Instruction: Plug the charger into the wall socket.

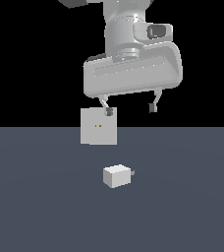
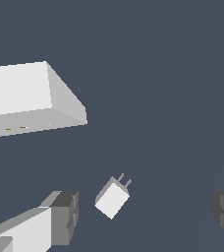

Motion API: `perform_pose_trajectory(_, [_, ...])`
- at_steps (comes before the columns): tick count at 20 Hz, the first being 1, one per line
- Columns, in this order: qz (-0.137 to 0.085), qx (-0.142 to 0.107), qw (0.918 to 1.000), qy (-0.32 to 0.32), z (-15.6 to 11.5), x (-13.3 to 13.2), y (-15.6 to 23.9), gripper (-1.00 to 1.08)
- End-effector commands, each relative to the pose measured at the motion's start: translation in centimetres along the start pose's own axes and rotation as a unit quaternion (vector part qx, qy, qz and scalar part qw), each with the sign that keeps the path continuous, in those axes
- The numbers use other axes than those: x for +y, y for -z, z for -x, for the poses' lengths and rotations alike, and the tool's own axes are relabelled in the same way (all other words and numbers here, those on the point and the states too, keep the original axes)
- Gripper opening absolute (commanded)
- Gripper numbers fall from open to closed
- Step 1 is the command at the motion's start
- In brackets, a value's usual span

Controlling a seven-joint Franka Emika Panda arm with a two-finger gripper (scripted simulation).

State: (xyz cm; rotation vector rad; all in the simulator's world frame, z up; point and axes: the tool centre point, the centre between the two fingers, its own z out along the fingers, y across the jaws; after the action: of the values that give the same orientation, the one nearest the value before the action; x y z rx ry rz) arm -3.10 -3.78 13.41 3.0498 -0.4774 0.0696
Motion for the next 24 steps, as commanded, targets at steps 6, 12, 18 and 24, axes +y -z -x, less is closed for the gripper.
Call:
perform_pose_trajectory(6, [0.006, 0.020, 0.9967, -0.078, 1.5, -0.1, -1.4, 1.00])
perform_pose_trajectory(12, [0.010, 0.035, 0.9902, -0.135, 2.5, -0.2, -2.5, 1.00])
perform_pose_trajectory(18, [0.014, 0.049, 0.9807, -0.189, 3.4, -0.5, -3.6, 1.00])
perform_pose_trajectory(24, [0.019, 0.062, 0.9685, -0.240, 4.2, -0.9, -4.7, 1.00])
